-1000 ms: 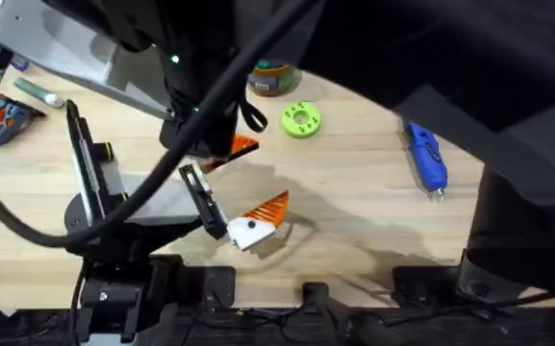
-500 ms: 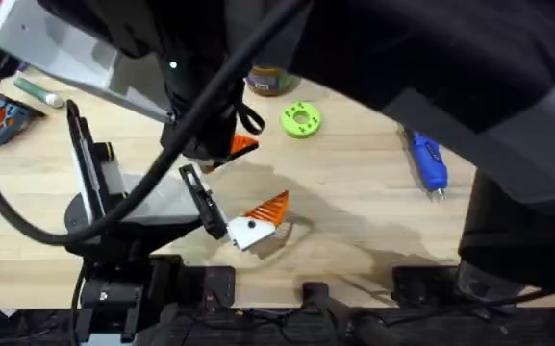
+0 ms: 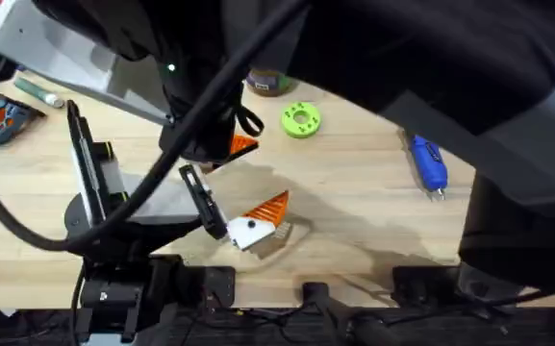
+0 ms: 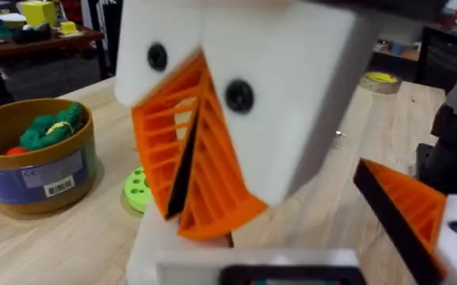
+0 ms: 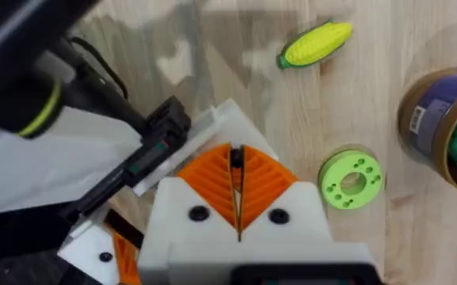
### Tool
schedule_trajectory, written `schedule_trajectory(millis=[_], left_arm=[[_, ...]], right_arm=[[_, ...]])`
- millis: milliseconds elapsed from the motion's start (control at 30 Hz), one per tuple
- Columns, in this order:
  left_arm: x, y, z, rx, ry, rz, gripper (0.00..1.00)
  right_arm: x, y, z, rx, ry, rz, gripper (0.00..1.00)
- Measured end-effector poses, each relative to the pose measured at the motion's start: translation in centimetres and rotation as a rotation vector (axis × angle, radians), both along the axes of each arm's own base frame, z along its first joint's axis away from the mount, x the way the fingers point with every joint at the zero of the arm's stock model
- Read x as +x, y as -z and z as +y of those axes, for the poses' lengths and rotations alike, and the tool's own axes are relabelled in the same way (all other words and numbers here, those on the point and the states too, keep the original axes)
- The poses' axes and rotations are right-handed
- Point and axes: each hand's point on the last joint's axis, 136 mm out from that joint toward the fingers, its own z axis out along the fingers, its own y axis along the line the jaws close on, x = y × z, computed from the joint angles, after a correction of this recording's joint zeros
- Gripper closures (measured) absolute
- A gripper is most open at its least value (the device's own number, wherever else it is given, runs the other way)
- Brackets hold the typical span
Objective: Pick up the gripper from the table and insert it into the empty holder that is missing its gripper. Then pick up a screw, insert it into the mounting hole, and use the screwdriver to tighten it. Finally, clean up the table by picking up the vegetable and placing it into the bucket.
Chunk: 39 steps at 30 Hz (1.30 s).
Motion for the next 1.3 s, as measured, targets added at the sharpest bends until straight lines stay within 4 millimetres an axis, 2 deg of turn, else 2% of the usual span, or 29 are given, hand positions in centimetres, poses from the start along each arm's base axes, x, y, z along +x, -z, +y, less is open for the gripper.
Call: schedule_trajectory(millis=[400,433,600,667,1133,1300], left_arm=[[0.0,0.0,0.0,0.0,0.0,0.0,0.015],[0.0,0.0,0.0,0.0,0.0,0.0,0.015],[0.0,0.0,0.0,-0.001,0.002,0.002,0.015],[0.0,0.0,0.0,-0.002,0.003,0.003,0.016],[-0.2,0.0,-0.1,-0.003,0.015,0.004,0.015],[-0.2,0.0,-0.1,-0.001,0.015,0.001,0.015]], right_arm=[[0.0,0.0,0.0,0.0,0.0,0.0,0.995],[0.0,0.0,0.0,0.0,0.003,0.002,0.963],[0.8,-0.3,-0.5,-0.01,0.024,-0.027,0.245],[1.3,-0.4,-0.7,-0.009,0.033,-0.035,0.161],[1.2,-0.5,-1.0,-0.016,0.044,-0.029,0.147],[0.9,-1.4,-1.3,0.014,0.092,-0.009,0.144]])
